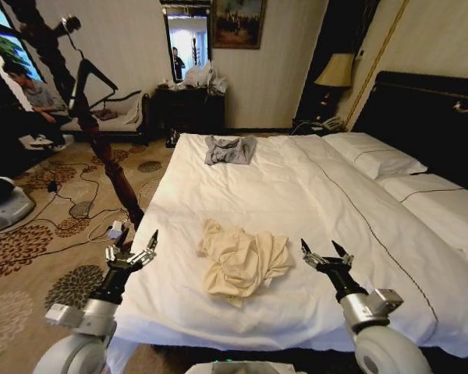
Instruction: Pick up the clothes from the bed and hang them on the clothes hanger.
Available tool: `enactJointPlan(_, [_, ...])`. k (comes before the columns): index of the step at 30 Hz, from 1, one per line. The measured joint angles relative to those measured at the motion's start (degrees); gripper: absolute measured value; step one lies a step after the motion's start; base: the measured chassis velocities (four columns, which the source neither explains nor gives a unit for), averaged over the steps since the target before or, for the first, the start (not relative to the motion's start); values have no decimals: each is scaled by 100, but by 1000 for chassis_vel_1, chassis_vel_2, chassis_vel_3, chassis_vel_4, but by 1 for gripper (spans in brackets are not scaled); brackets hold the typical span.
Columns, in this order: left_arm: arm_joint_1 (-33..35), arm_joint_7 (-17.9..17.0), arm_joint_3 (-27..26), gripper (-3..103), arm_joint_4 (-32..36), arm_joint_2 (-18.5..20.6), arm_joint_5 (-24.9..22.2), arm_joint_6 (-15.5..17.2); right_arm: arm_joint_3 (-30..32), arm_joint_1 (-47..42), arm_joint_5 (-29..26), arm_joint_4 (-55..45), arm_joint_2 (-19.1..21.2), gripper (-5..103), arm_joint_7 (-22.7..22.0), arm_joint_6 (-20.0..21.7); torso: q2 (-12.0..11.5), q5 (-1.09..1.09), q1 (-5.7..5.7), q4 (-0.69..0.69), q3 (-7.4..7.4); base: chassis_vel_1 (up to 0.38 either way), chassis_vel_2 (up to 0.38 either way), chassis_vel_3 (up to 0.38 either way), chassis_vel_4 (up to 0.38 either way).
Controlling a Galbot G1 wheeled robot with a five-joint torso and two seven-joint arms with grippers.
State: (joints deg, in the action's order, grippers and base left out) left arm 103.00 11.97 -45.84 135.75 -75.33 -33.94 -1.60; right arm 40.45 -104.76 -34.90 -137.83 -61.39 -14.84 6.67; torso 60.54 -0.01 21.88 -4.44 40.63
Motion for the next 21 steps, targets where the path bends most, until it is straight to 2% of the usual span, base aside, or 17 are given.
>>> enactJointPlan(2, [-9,1,27,100,-69,-37,17,0,-14,-1,264,101,-78,100,119,-166,0,1,0,-1,0,0,0,0,0])
enactJointPlan(4, [7,-29,64,100,-97,-52,33,0,-49,-3,508,201,-181,100,510,-734,0,1,0,-2,0,0,0,0,0])
enactJointPlan(5, [7,-29,64,100,-97,-52,33,0,-49,-3,508,201,-181,100,510,-734,0,1,0,-2,0,0,0,0,0])
enactJointPlan(7, [64,-71,132,100,-97,-124,36,20,-92,1,654,235,-310,100,797,-1071,0,0,0,-1,0,0,0,0,0])
enactJointPlan(11, [67,-86,230,100,-194,-276,237,-5,-176,88,680,342,-461,100,751,-1106,0,1,0,-2,0,0,0,0,0])
enactJointPlan(17, [-17,-173,142,100,-147,-337,42,104,-27,233,685,401,-384,100,771,-1226,0,1,0,-1,0,0,0,0,0])
enactJointPlan(21, [89,-104,350,100,-564,-456,502,-52,8,326,692,534,-542,100,603,-1236,0,0,0,0,0,0,0,0,0])
